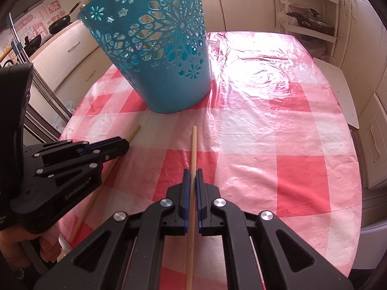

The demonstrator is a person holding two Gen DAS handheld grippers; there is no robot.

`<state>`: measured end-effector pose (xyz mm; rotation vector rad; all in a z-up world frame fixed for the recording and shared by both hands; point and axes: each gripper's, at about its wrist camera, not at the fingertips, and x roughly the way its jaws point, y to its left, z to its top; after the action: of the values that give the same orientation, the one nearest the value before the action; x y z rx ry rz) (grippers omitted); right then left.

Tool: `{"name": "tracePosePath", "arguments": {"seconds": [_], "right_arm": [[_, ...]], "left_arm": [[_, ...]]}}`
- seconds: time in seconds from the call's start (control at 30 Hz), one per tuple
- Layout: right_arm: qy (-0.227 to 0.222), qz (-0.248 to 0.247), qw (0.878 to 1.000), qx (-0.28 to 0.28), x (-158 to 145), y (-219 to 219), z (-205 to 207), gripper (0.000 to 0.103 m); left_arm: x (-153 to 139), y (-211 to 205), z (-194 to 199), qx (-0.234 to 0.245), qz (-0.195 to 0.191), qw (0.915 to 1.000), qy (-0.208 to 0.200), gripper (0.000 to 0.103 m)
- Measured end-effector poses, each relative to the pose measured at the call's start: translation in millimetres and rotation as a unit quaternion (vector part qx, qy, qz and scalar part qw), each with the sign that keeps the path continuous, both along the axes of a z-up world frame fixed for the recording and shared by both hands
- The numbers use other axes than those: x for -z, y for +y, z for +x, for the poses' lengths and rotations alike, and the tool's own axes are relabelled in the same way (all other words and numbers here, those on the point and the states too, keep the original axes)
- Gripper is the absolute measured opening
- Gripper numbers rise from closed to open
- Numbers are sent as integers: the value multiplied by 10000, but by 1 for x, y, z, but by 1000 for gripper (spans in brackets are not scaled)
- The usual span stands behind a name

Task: Organize utensils
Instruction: 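Grasp the last wooden stick with the left tool while the right tool holds its stick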

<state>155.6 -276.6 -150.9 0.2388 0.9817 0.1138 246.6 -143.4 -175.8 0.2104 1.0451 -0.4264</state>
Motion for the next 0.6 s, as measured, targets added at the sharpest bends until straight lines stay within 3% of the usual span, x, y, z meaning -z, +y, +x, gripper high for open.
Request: {"name": "tracePosePath", "arguments": {"seconds": [0.1,0.27,0.47,0.6], "right_arm": [[6,49,10000,24,0,-1,0,5],[24,180,9998,38,0,-3,-1,5],[28,227,9997,-42,0,2,0,6],[24,302,9995,-43,0,1,-1,6]], "left_arm": [[-14,15,-6,-64,-259,9996,14,4],[-87,64,-14,-452,-1202,9905,-489,4],[-202,69,8,-308,-2176,9563,-1929,4],[-240,41,34,-160,-2586,9299,-2611,5]]}}
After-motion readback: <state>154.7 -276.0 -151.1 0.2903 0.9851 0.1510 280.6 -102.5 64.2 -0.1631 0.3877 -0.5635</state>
